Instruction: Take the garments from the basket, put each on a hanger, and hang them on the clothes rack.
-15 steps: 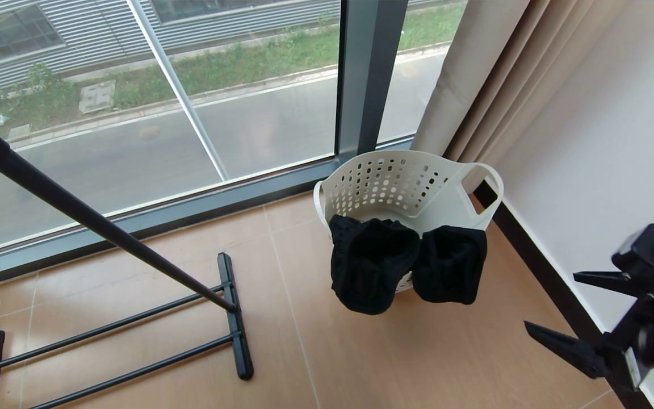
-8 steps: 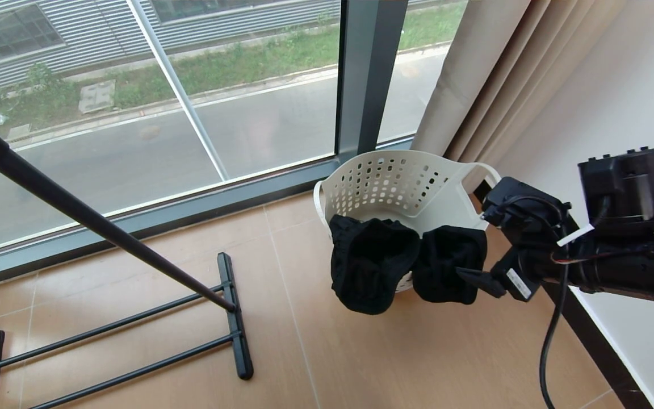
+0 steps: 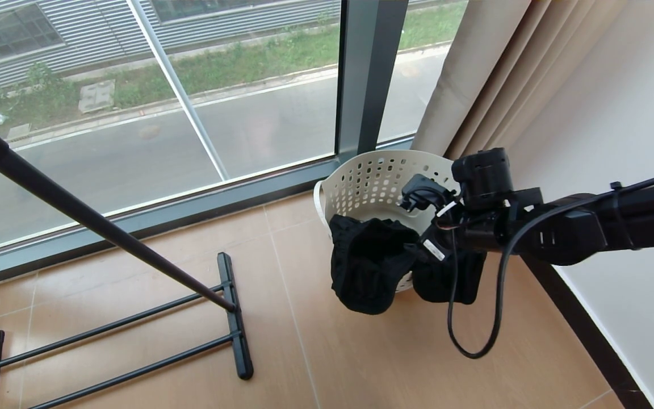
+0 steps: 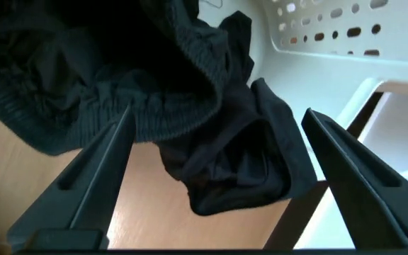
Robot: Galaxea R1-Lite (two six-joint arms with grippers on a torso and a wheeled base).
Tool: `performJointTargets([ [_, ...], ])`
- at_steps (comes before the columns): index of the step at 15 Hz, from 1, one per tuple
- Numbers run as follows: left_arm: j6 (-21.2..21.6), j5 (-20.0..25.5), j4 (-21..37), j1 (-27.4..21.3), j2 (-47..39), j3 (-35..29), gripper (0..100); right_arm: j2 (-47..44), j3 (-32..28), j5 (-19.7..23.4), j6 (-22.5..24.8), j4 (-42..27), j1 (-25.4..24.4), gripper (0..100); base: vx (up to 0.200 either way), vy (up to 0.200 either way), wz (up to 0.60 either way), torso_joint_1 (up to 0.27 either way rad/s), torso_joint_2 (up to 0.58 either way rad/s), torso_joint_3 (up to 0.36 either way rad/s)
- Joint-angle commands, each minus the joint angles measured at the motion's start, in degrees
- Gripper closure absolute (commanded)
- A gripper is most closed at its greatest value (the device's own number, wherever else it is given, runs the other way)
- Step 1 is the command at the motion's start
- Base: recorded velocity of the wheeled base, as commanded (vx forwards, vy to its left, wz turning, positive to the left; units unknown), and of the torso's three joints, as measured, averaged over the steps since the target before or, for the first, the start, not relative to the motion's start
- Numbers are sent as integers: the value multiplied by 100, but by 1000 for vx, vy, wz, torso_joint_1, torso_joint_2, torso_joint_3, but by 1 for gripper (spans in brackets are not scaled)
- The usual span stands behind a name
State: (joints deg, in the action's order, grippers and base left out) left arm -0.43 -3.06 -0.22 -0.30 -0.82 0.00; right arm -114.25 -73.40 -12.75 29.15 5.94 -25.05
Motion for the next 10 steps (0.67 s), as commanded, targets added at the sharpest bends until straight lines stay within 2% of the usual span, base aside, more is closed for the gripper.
performJointTargets([
  [1, -1, -2, -4, 4, 3, 0, 0, -792, -711, 1, 109, 4, -140, 0, 0, 0, 0, 0, 0, 0],
  [3, -1, -2, -4, 4, 3, 0, 0, -1117, -1177, 1, 109, -22, -237, 0, 0, 0, 0, 0, 0, 0],
  [4, -1, -2, -4, 4, 3, 0, 0, -1117, -1177, 1, 109, -22, -237, 0, 0, 0, 0, 0, 0, 0],
  [5, -1, -2, -4, -5, 3, 0, 0, -1398, -1511, 1, 188, -14, -307, 0, 0, 0, 0, 0, 0, 0],
  [10, -1, -2, -4, -5, 3, 0, 0, -2093, -2258, -87, 188, -31, -325, 0, 0, 0, 0, 0, 0, 0],
])
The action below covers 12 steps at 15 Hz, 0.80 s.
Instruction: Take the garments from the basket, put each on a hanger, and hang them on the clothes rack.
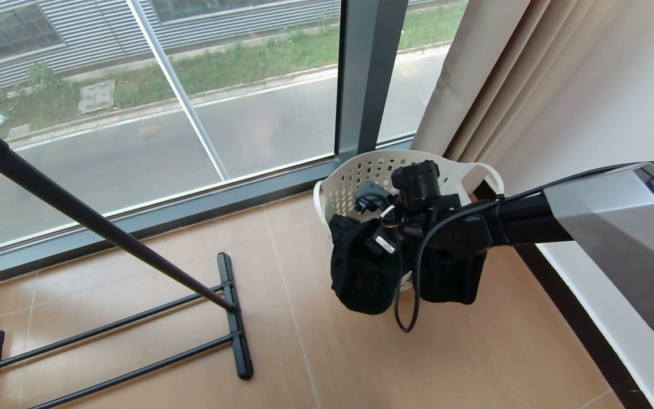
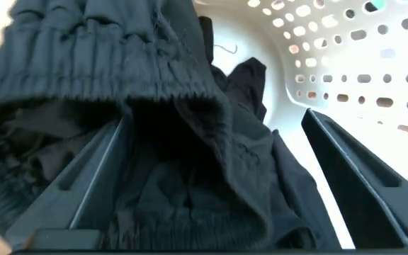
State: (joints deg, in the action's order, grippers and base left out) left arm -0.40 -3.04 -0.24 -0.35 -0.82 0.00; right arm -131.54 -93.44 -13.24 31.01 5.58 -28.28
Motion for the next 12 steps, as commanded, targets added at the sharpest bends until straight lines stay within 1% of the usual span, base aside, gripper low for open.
performJointTargets([
  [1, -4, -4, -2, 0, 3, 0, 0, -382, -271, -56, 1, 4, -2, 100, 0, 0, 0, 0, 0, 0],
  [3, -4, -4, -2, 0, 3, 0, 0, -469, -403, -170, 1, 4, 25, 100, 0, 0, 0, 0, 0, 0],
  [5, -4, -4, -2, 0, 3, 0, 0, -425, -394, -337, -16, 13, 25, 100, 0, 0, 0, 0, 0, 0],
  [7, -4, -4, -2, 0, 3, 0, 0, -276, -333, -364, -51, 4, 25, 100, 0, 0, 0, 0, 0, 0],
  [9, -4, -4, -2, 0, 3, 0, 0, 357, 107, -583, -271, 13, -19, 100, 0, 0, 0, 0, 0, 0],
  [10, -4, -4, -2, 0, 3, 0, 0, 515, 212, -592, -333, 13, -37, 100, 0, 0, 0, 0, 0, 0],
  [12, -4, -4, -2, 0, 3, 0, 0, 1473, 898, -645, -816, 13, -274, 100, 0, 0, 0, 0, 0, 0],
])
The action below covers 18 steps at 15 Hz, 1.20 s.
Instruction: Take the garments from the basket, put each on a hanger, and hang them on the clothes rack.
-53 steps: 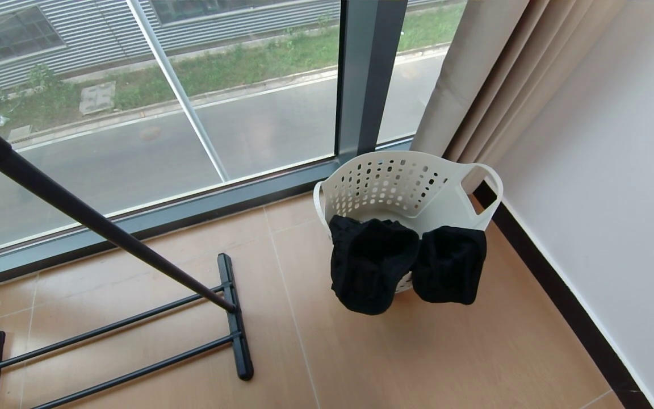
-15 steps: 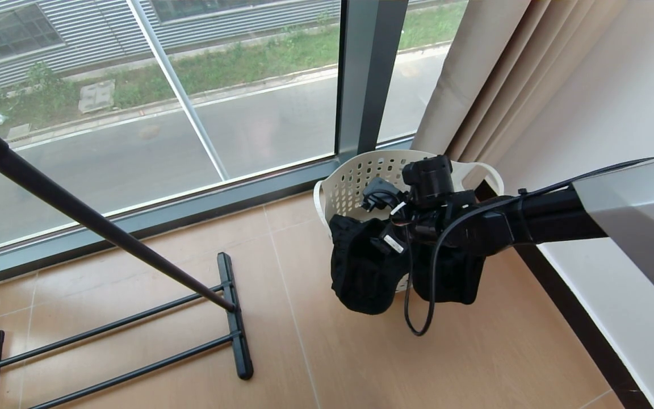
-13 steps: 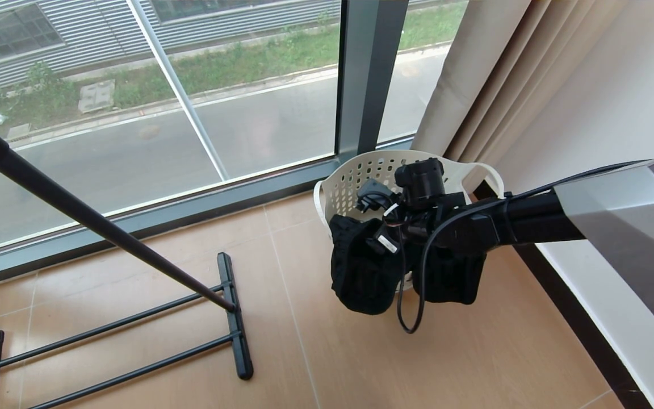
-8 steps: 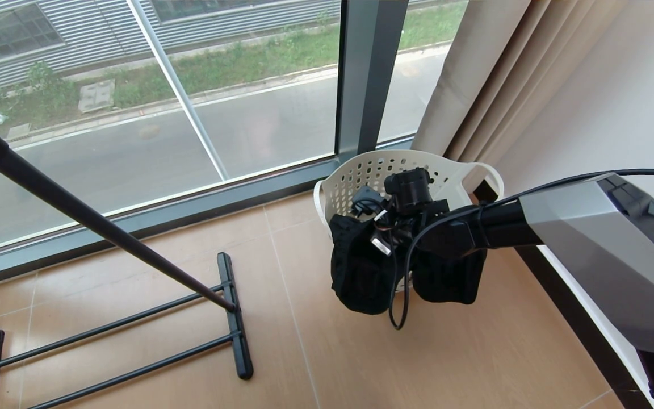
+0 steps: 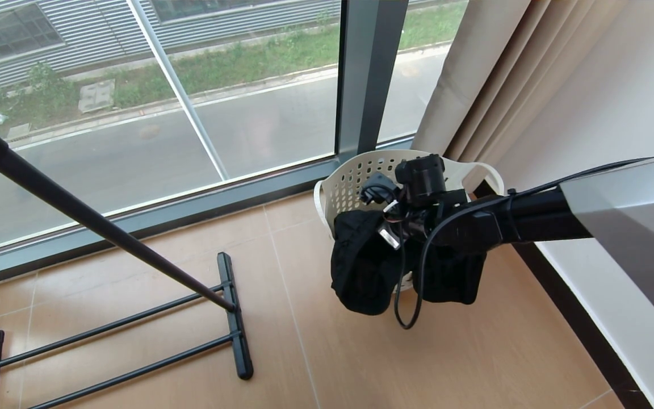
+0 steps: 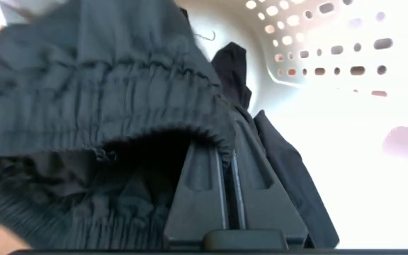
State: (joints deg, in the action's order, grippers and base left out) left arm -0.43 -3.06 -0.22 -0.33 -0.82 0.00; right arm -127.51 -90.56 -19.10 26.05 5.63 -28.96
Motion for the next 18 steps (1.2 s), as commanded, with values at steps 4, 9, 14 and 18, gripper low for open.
performJointTargets([
  [4, -1, -2, -4, -2, -6, 0, 0, 2653, 1709, -621, -1085, -9, -839, 100, 0, 0, 0, 0, 0, 0],
  [9, 16, -2, -4, -2, -6, 0, 0, 4191, 2596, -691, -1884, -1, -1674, 100, 0, 0, 0, 0, 0, 0],
  [14, -1, 7, -4, -2, 3, 0, 0, 5333, 3431, -612, -2570, 61, -2017, 100, 0, 0, 0, 0, 0, 0],
  [18, 16, 16, -4, -2, 3, 0, 0, 5641, 3616, -217, -2939, 61, -2025, 100, 0, 0, 0, 0, 0, 0],
])
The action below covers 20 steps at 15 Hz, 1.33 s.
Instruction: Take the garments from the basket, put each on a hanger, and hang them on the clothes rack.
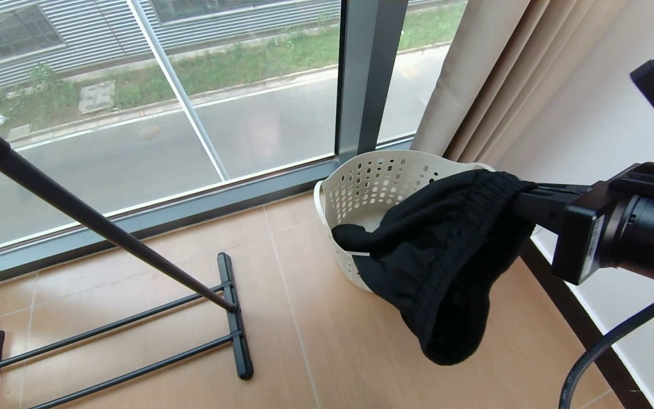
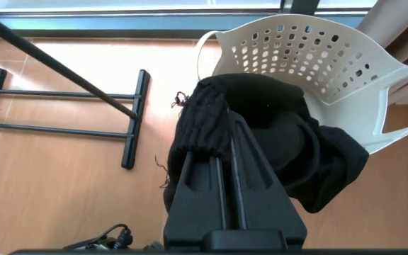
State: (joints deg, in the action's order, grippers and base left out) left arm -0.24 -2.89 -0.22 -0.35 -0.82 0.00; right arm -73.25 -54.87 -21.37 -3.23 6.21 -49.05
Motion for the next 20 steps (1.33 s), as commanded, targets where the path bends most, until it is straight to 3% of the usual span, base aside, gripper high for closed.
performJointTargets([
  [1, -2, -1, -4, 0, -6, 0, 0, 206, 99, 19, -46, 12, -16, 100, 0, 0, 0, 0, 0, 0],
  [20, -11, 8, -4, 0, 3, 0, 0, -57, 345, -8, -2, 4, -16, 100, 0, 0, 0, 0, 3, 174],
])
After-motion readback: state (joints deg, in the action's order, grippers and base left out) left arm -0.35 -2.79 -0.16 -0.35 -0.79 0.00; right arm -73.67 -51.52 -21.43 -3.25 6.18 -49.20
